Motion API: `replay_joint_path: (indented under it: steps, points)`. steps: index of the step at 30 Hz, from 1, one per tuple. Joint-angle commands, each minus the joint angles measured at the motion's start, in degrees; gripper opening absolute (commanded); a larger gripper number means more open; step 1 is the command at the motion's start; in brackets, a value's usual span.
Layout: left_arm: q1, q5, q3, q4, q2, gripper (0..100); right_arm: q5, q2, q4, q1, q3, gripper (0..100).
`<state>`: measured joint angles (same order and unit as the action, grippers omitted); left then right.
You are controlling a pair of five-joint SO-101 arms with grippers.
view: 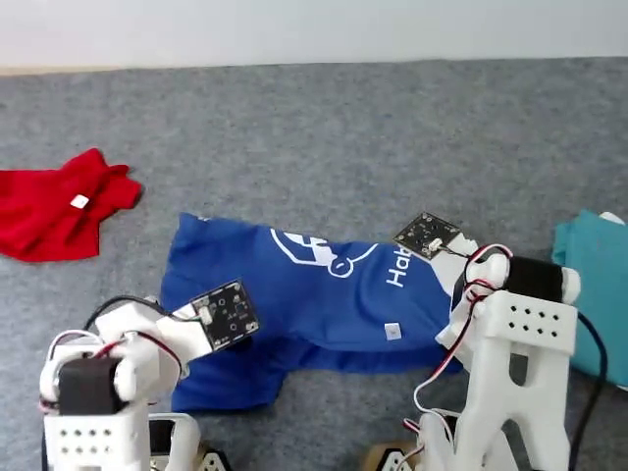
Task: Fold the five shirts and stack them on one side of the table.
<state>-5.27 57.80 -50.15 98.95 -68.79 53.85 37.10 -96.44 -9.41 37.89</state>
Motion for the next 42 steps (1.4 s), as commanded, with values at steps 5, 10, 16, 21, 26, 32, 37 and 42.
replay_joint_path:
  steps: [5, 10, 16, 21, 26, 32, 37, 42]
  points:
    - [0.35, 0.18, -0.04, 1.67, -2.2, 0, 0.53, 1.71, 0.57, 0.13, -0.62, 1.1]
    - [0.26, 0.18, 1.19, 1.67, -2.29, 0, 0.53, 1.71, 0.57, 0.13, -0.62, 1.1]
    - [0.26, 0.09, 2.95, 1.76, -2.29, 0, 0.53, 1.71, 0.57, 0.13, -0.7, 1.1]
    - [0.35, -0.09, 2.59, 1.76, -1.76, 0, 0.44, 1.71, 0.66, 0.13, -0.7, 1.1]
    - [0.35, -0.09, -0.66, 1.76, -1.76, 0, 0.44, 1.71, 0.66, 0.22, -0.7, 1.1]
    - [0.35, 0.0, -1.27, 1.49, -1.85, 0, 0.26, 1.71, 1.54, 0.4, -0.7, 1.1]
    - [0.0, -0.09, -1.1, 1.41, -2.29, 9, 0.26, 1.71, 2.68, 0.48, -0.7, 1.1]
    - [0.26, -5.19, -0.84, 0.35, -2.29, 15, 0.26, 1.71, 2.59, 0.4, -0.7, 1.1]
